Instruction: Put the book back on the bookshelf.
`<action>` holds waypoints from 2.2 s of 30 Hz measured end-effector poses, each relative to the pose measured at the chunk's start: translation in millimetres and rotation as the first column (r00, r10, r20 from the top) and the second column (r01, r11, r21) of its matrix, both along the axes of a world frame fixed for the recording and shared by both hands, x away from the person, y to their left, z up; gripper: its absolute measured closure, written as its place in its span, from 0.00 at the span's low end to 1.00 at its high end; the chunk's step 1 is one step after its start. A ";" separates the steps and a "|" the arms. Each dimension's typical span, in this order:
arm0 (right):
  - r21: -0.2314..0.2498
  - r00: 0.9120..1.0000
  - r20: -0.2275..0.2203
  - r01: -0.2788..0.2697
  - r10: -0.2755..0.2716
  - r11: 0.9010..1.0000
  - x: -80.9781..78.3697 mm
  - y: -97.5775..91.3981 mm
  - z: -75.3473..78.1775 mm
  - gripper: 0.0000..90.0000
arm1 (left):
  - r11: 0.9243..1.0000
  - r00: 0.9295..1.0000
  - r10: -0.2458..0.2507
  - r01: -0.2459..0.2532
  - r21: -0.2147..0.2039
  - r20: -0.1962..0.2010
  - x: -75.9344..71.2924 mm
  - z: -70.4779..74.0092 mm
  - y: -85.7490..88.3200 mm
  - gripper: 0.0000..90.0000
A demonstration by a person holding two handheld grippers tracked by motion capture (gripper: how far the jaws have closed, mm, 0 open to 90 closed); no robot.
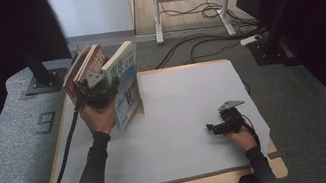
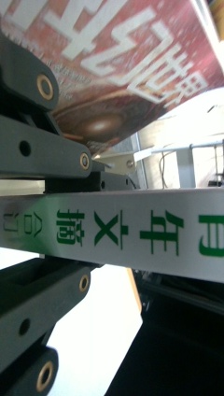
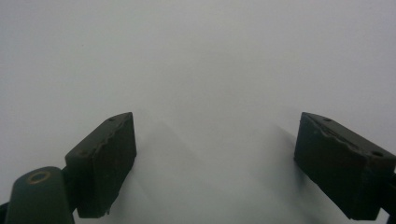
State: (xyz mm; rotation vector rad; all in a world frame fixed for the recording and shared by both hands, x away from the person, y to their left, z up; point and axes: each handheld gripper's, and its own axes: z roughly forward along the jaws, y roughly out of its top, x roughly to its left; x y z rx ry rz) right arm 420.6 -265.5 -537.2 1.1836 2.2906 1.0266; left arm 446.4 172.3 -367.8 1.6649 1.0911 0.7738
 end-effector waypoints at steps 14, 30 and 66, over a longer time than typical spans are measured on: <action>0.000 1.000 0.002 0.000 0.000 1.000 0.0 0.1 -0.1 0.13 | 0.999 0.999 -0.035 0.034 -0.021 -0.023 -3.6 -20.8 -8.8 0.82; -0.002 1.000 0.003 -0.001 0.001 1.000 0.0 0.0 -0.1 0.13 | 0.989 0.990 -0.135 0.136 0.060 -0.027 -26.3 -29.8 -28.7 0.72; -0.002 1.000 0.003 0.000 0.000 1.000 -0.1 0.2 -0.1 0.13 | 0.957 0.947 -0.284 0.289 0.009 -0.152 -60.1 -72.6 -17.8 0.84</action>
